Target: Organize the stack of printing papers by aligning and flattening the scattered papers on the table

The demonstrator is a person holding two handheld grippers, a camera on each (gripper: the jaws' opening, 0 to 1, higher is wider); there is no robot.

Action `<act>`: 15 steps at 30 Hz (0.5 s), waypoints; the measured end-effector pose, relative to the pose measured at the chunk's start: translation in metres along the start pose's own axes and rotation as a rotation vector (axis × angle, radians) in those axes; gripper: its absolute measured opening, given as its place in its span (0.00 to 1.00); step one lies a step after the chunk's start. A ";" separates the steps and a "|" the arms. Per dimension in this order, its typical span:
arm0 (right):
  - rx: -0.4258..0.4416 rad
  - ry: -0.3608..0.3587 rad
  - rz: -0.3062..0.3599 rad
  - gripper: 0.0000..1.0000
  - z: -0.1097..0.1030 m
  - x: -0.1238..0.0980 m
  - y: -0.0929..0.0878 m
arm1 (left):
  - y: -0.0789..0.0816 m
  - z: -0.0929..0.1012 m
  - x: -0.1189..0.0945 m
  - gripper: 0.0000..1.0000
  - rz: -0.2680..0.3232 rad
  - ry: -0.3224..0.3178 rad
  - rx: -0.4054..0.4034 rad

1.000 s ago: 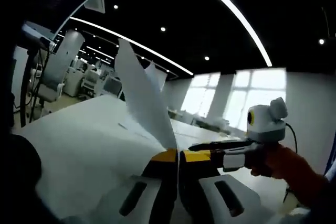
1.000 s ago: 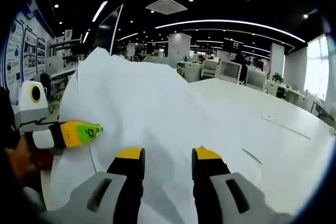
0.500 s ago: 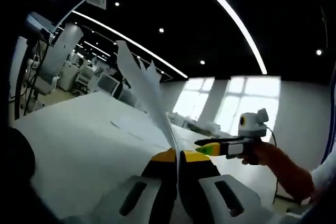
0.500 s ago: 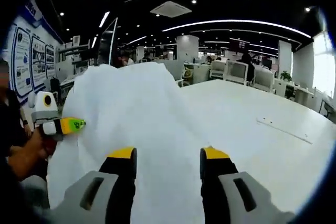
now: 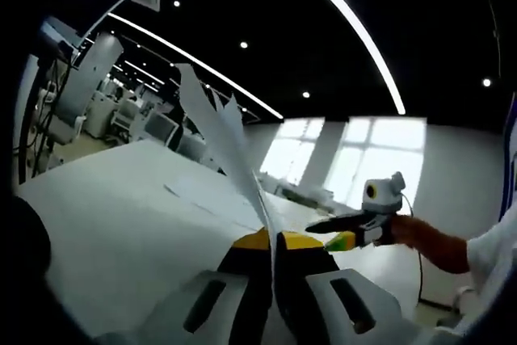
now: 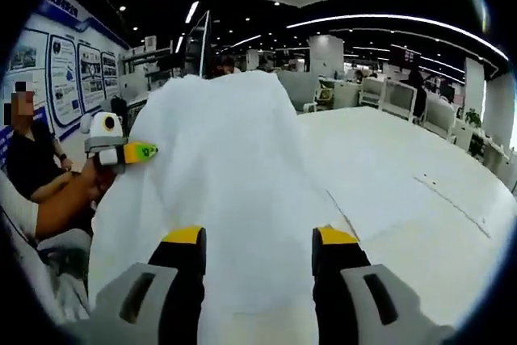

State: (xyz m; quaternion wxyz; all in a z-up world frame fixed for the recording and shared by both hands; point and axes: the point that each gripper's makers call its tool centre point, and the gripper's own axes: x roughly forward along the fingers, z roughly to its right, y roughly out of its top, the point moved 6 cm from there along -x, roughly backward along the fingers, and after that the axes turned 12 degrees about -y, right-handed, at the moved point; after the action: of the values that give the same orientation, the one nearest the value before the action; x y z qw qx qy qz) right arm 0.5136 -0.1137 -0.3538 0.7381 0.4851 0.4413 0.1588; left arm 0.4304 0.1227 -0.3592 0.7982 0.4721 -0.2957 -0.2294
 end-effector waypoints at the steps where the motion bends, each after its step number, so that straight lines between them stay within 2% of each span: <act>1: -0.013 -0.013 0.004 0.51 0.000 -0.002 0.000 | 0.000 0.000 0.000 0.07 0.000 -0.001 -0.001; 3: -0.005 -0.007 0.011 0.54 -0.006 -0.007 0.002 | 0.000 0.000 0.000 0.07 0.000 -0.001 0.000; 4: 0.030 0.016 0.012 0.57 -0.014 -0.008 0.003 | 0.000 0.001 0.000 0.07 0.001 -0.001 -0.001; 6: 0.036 0.026 0.020 0.61 -0.030 -0.008 0.002 | 0.000 0.001 -0.001 0.07 0.000 0.002 0.000; 7: 0.003 0.038 0.015 0.64 -0.036 -0.006 0.001 | 0.000 0.001 -0.001 0.07 -0.001 0.001 -0.001; 10: -0.130 0.011 -0.031 0.67 -0.050 0.004 -0.011 | -0.001 0.003 -0.001 0.07 0.000 0.001 -0.003; 15: -0.124 -0.007 -0.083 0.70 -0.052 0.015 -0.029 | -0.001 0.005 -0.001 0.06 -0.001 -0.003 -0.009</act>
State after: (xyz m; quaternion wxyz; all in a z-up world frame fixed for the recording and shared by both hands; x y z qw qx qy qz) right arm 0.4750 -0.0877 -0.3937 0.7742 0.4201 0.4479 0.1534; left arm 0.4262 0.1203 -0.3585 0.7997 0.4683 -0.2958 -0.2317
